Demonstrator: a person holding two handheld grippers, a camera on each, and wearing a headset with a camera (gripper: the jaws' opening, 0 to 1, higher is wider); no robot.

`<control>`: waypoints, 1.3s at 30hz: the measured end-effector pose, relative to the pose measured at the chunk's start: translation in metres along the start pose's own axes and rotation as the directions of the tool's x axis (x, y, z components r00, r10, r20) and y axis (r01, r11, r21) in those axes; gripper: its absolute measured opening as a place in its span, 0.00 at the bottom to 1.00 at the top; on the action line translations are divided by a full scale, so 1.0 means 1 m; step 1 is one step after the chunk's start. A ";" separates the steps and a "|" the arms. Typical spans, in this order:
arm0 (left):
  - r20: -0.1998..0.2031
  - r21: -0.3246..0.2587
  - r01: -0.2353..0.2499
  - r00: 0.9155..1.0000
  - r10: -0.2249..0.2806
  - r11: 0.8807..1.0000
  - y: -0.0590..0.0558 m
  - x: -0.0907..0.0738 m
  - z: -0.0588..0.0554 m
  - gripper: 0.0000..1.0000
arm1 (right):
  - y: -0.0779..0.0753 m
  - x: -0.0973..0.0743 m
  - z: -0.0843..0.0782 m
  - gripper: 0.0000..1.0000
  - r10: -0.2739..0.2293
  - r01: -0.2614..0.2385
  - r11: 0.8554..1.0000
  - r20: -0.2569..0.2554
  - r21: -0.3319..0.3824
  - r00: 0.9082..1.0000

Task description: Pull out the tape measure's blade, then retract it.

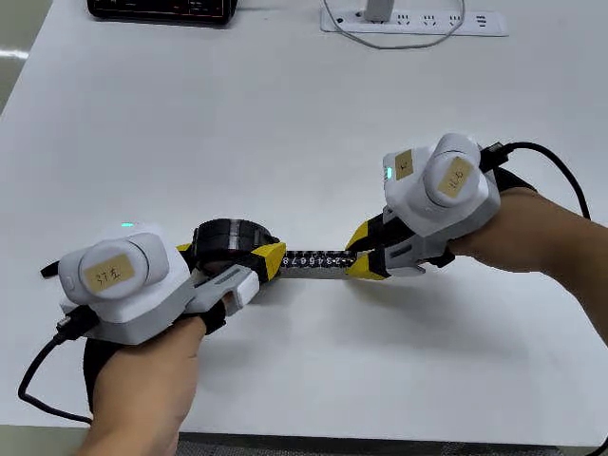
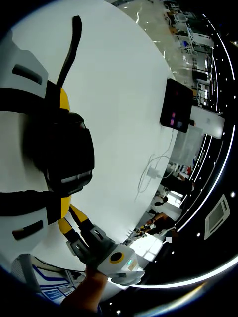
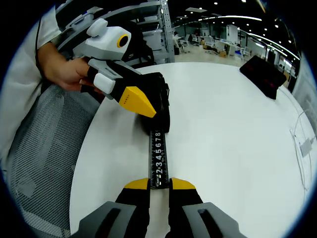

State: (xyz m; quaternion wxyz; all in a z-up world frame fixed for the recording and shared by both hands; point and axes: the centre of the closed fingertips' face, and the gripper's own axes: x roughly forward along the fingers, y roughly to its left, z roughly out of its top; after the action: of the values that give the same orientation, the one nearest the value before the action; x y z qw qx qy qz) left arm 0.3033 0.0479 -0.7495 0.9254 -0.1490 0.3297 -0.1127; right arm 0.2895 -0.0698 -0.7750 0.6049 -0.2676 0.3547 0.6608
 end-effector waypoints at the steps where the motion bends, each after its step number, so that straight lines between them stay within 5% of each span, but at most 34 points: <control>1: 0.000 0.002 0.000 1.000 0.000 1.000 0.000 0.000 0.000 0.57 | 0.000 0.000 0.000 0.10 0.001 -0.001 1.000 0.002 -0.002 1.000; 39: 0.001 -0.005 0.010 1.000 -0.010 1.000 0.001 0.001 0.001 0.57 | 0.002 0.014 0.022 0.10 0.017 -0.018 0.999 0.042 0.027 0.999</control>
State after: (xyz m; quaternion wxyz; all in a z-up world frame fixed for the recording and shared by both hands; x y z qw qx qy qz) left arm 0.3044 0.0486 -0.7498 0.9247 -0.1528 0.3288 -0.1165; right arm 0.2872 -0.0439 -0.7719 0.6102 -0.2423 0.3532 0.6665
